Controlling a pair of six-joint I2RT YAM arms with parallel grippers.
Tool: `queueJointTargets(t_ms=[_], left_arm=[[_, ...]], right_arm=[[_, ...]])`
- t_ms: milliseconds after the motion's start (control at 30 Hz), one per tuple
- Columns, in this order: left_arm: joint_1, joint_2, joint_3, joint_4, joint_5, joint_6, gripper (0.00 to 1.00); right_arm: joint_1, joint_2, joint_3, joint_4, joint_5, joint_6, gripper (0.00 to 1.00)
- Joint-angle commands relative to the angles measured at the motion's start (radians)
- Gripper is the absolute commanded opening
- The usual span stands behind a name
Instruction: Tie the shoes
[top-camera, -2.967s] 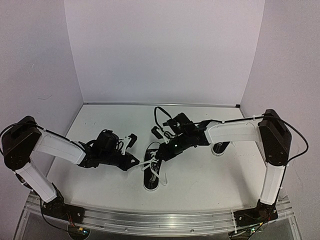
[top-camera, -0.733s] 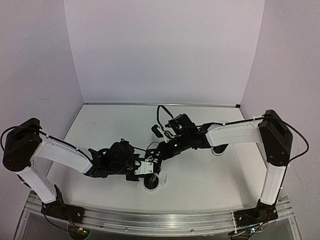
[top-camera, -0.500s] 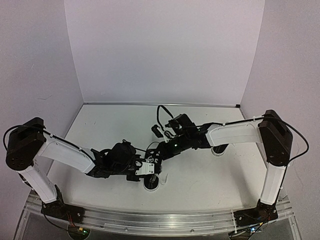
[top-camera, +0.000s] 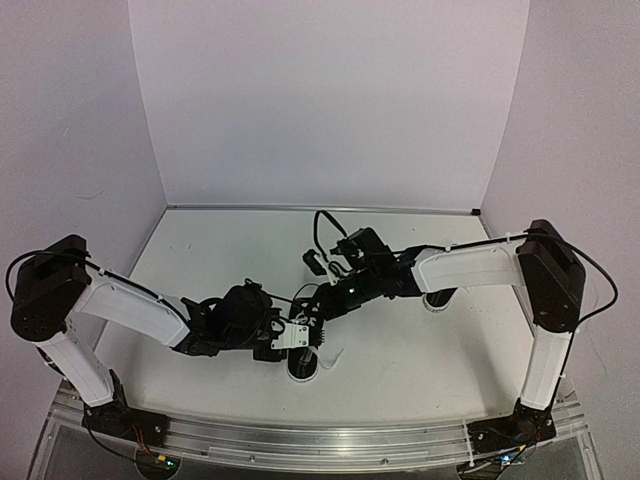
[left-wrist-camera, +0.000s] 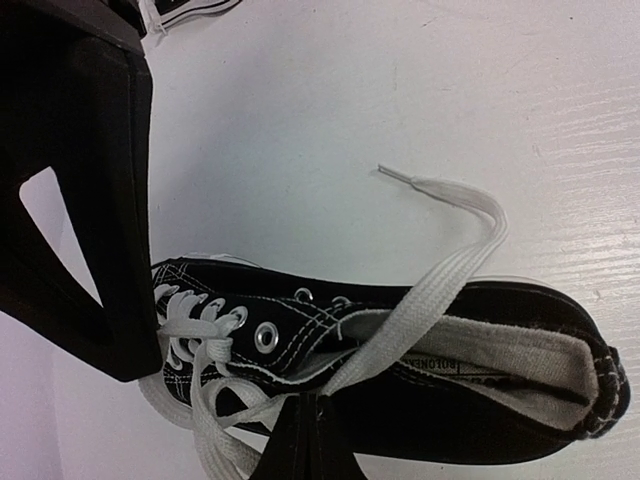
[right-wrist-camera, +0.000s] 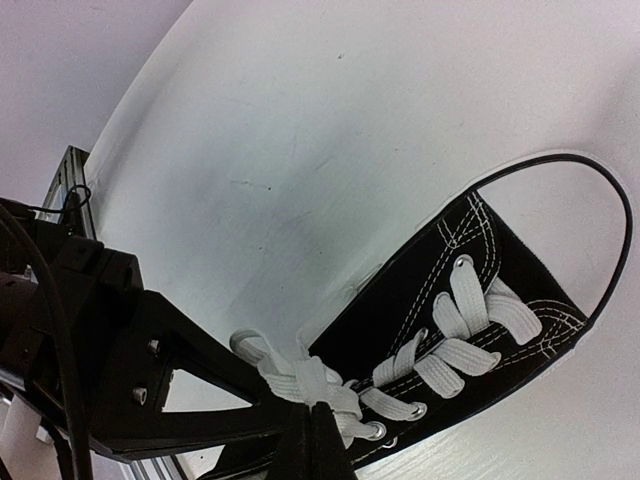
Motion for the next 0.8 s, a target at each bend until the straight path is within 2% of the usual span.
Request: queueJointTargets(t_ms=[0, 100, 133, 200, 267, 667, 767], left_arm=[[-0.003, -0.046, 0.019, 0.017, -0.013, 0.003, 0.00], [-0.003, -0.042, 0.018, 0.009, -0.019, 0.014, 0.02], [-0.003, -0.039, 0.017, 0.007, -0.024, 0.018, 0.07], [-0.005, -0.033, 0.016, 0.015, -0.039, 0.026, 0.22], [-0.006, -0.021, 0.020, 0.022, -0.048, 0.027, 0.27], [-0.011, 0.044, 0.046, 0.055, -0.050, 0.041, 0.27], [-0.014, 0.059, 0.052, 0.071, -0.062, 0.043, 0.24]], right_arm=[[0.006, 0.014, 0.016, 0.017, -0.009, -0.003, 0.00], [0.006, 0.016, 0.016, 0.017, -0.012, -0.002, 0.00], [0.006, 0.016, 0.016, 0.017, -0.012, -0.002, 0.00], [0.006, 0.017, 0.016, 0.017, -0.012, -0.002, 0.00], [0.006, 0.017, 0.016, 0.017, -0.013, -0.002, 0.00], [0.006, 0.024, 0.023, 0.016, -0.014, -0.002, 0.00], [0.006, 0.024, 0.023, 0.016, -0.014, -0.002, 0.00]])
